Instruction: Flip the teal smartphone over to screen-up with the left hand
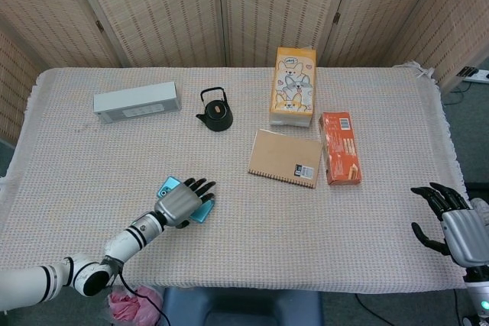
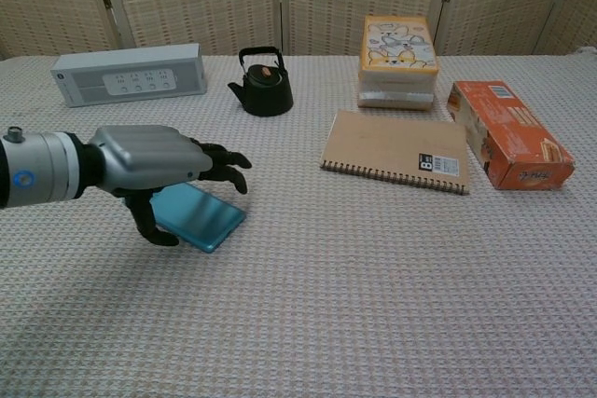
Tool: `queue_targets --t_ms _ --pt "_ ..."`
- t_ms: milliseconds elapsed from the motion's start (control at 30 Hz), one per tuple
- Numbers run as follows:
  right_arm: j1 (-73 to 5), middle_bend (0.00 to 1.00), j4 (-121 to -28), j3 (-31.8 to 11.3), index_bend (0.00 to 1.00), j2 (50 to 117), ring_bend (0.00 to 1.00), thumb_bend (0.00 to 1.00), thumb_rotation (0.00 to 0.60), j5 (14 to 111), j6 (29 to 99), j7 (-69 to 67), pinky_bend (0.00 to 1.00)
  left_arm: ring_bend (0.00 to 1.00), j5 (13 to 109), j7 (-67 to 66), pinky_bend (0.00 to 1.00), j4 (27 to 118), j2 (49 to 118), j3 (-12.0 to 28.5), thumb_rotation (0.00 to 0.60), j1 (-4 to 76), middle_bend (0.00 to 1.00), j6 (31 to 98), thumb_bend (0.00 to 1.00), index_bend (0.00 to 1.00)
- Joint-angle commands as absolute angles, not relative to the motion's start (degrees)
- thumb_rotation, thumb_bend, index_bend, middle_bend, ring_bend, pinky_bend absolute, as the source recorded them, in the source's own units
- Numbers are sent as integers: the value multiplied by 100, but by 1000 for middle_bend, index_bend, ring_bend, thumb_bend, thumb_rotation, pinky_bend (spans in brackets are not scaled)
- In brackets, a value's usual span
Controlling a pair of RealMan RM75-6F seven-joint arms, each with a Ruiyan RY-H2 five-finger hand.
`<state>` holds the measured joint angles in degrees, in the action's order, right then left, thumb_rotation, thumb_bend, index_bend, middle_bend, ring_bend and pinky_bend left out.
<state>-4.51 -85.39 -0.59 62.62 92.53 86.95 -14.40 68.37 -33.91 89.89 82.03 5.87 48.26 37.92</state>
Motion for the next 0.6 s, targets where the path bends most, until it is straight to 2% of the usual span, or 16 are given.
queue_targets --t_ms 33,600 --pt "-455 243 -8526 -57 223 6268 147 294 600 9246 8682 -1452 179 18 6507 -3578 181 8920 8331 551 600 4999 0 3764 259 187" --pt "-415 243 -8420 -47 223 6289 147 294 600 9211 8705 -1547 179 19 5645 -3870 181 8717 8632 283 600 5422 0 4021 282 222"
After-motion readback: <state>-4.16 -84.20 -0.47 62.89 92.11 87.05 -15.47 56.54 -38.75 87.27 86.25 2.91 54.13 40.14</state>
